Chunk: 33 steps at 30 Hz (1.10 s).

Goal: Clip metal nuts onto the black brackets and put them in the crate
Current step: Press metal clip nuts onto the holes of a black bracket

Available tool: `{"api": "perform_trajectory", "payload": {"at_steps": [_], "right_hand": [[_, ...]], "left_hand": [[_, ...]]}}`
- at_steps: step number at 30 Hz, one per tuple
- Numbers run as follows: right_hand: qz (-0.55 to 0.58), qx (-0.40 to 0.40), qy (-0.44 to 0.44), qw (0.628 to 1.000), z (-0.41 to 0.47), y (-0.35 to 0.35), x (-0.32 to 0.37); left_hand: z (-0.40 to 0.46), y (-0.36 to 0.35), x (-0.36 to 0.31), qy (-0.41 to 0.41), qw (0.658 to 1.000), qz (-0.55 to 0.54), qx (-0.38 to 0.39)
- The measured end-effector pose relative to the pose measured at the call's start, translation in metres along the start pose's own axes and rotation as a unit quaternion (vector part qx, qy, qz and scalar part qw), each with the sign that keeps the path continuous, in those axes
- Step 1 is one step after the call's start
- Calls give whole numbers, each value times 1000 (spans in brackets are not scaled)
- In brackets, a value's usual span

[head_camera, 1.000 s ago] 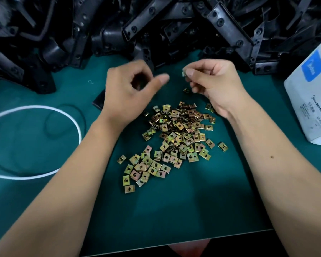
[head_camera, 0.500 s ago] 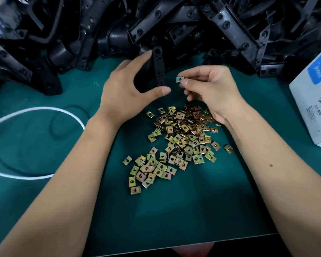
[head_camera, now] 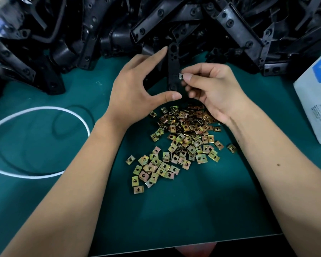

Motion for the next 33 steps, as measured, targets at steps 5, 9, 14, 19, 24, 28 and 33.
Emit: {"api": "perform_trajectory", "payload": {"at_steps": [5,9,14,19,24,28,33], "right_hand": [[-15,15,0,1000,-1,-2,1],[-38,-1,17,999,-2,-2,2],[-40,17,49,998,-4,-9,5],[-81,3,59,995,-4,-8,7],[-340,-38,94,935,-5,-22,10],[-549,122,86,822,-10,-53,6],[-552,143,63,819,-15,-56,6]], "left_hand": [[1,0,0,6,1000,13,3],[-1,-2,-2,7,1000,27,11],[-2,-5,-8,-4,999,36,17],[0,-4,-8,-18,998,59,13],[2,13,16,42,996,63,-44],[-2,23,30,87,991,56,-86],[-3,22,29,90,992,50,-79]]}}
Point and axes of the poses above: each hand's wrist, its own z-axis towards the middle knuckle, its own y-axis out of the back of the hand, x = y × z, the point moved 6 cm from there along z, towards the middle knuckle, and after that the axes turned 8 degrees about x, right-handed, at the moved point
